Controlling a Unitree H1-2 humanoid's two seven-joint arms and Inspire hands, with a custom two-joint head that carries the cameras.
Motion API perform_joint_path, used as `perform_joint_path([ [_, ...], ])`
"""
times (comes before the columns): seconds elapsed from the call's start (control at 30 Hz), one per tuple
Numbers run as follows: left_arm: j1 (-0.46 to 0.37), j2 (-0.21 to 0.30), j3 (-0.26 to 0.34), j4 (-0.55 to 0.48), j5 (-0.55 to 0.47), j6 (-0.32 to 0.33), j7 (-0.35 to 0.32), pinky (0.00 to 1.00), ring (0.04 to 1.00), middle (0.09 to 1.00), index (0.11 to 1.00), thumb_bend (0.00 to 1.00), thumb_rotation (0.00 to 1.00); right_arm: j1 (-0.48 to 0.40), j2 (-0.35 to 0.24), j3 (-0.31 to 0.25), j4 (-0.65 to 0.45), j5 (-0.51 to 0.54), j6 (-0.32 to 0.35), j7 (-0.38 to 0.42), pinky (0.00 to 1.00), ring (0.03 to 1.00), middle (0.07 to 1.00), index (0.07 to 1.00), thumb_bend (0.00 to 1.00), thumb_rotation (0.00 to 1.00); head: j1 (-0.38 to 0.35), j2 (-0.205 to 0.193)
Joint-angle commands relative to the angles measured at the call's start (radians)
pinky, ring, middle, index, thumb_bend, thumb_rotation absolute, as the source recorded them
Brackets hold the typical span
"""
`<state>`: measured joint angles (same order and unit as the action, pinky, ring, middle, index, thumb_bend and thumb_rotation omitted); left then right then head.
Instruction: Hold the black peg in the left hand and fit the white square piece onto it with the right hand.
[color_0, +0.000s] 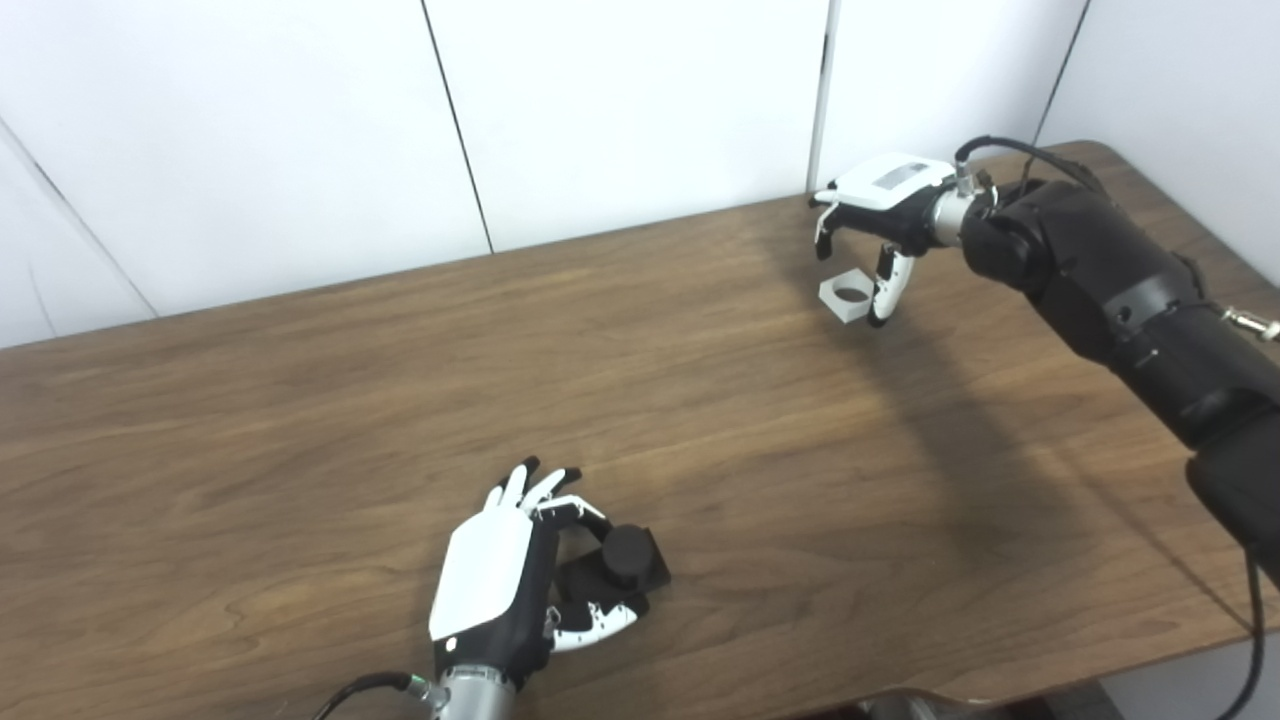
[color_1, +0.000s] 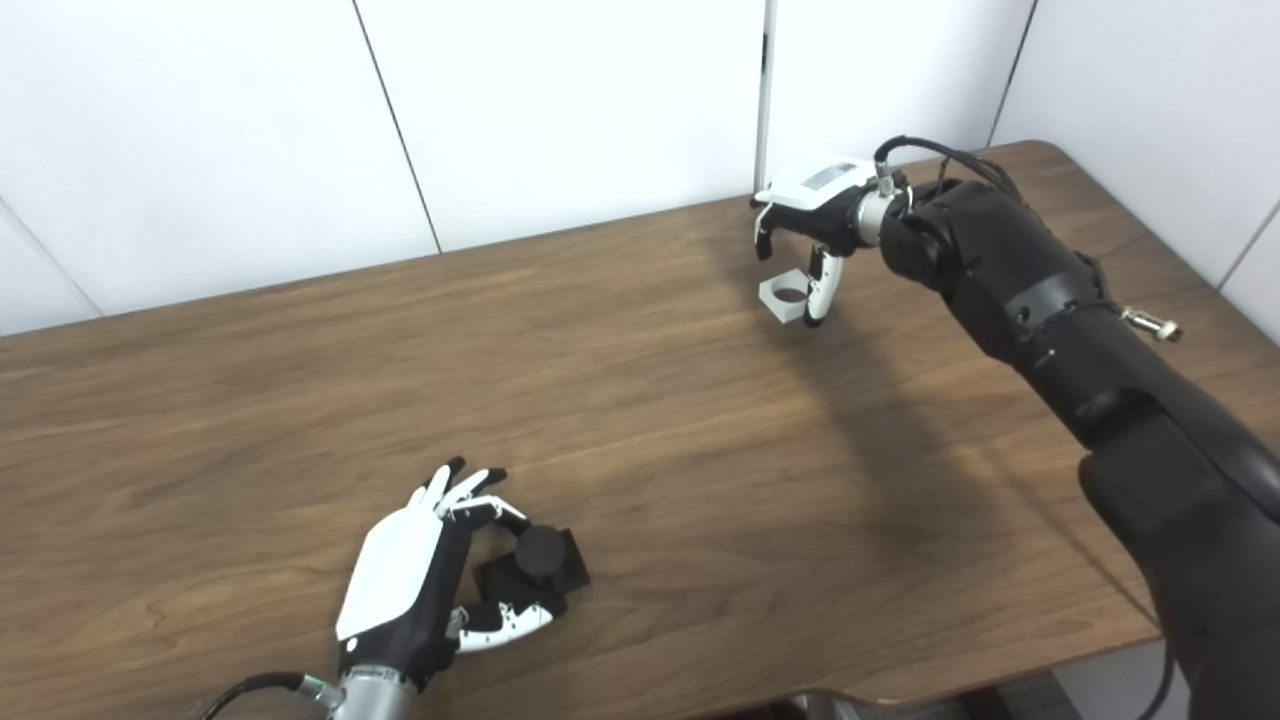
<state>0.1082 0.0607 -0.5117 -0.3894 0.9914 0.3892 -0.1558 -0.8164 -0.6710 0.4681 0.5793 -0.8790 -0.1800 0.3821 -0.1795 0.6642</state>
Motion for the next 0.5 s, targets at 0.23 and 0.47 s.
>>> perform_joint_path([
  [0.23, 0.039, -0.021, -0.015, 0.038, 0.028, 0.030, -0.030, 0.99, 1.000, 0.893, 0.489, 0.51, 0.08, -0.072, -0.011, 0.009, 0.027, -0.012, -0.009, -0.010, 1.00, 1.000, 0.969, 0.717, 0.84, 0.20, 0.002, 0.003],
  [0.47, 0.040, -0.022, -0.016, 0.040, 0.026, 0.026, -0.024, 0.99, 1.000, 0.890, 0.489, 0.51, 0.08, -0.076, -0.018, 0.029, 0.040, -0.024, -0.011, -0.001, 1.00, 1.000, 0.963, 0.709, 0.83, 0.19, 0.002, 0.005],
])
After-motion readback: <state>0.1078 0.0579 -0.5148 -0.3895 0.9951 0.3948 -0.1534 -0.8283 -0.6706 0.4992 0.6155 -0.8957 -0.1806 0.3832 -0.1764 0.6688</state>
